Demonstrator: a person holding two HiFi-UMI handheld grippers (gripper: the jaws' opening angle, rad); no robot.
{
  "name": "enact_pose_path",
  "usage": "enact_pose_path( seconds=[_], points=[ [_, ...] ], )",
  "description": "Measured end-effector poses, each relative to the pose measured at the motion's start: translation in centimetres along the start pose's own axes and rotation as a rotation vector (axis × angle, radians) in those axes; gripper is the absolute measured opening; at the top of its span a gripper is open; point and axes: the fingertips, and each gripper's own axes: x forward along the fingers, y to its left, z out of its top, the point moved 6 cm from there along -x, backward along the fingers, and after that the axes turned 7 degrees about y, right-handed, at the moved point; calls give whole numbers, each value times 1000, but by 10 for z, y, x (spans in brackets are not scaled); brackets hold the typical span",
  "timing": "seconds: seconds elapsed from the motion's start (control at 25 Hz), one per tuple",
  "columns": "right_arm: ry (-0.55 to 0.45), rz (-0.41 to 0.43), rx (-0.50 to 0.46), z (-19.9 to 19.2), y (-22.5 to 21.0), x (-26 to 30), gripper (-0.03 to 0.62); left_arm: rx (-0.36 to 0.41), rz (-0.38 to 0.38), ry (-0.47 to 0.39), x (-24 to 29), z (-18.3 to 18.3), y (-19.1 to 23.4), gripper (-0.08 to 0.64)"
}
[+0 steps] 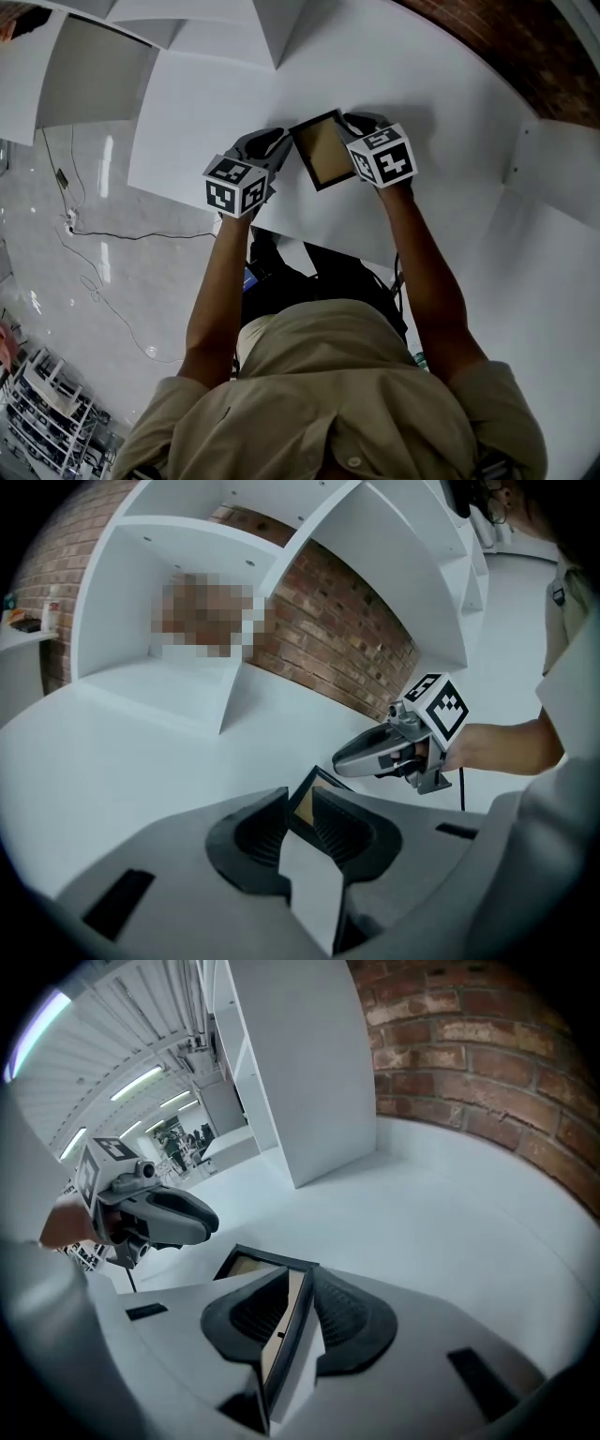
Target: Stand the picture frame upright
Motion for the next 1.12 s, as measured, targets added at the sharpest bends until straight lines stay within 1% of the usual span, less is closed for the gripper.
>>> enact_pose_path(
  seconds=[0.24, 0.36, 0.56, 0.76, 0.96, 1.12],
  points=[
    [54, 0, 12, -6, -6, 21, 86, -39, -6, 16, 8, -12, 8, 72],
    [58, 6, 34, -7, -6, 24, 87, -45, -13, 18, 10, -14, 9, 72],
    [26, 13, 105, -6, -6, 23, 40, -44, -30, 17, 13, -10, 9, 72],
    [-65, 10, 164, -4, -7, 6, 40, -63, -59, 2, 12, -5, 9, 72],
    [-165, -12, 196, -4, -9, -16, 40, -121, -137, -55, 12, 5, 2, 74],
    [-237, -42, 209, -5, -7, -32, 40, -160, -198, -83, 12, 12, 1, 81]
  ],
)
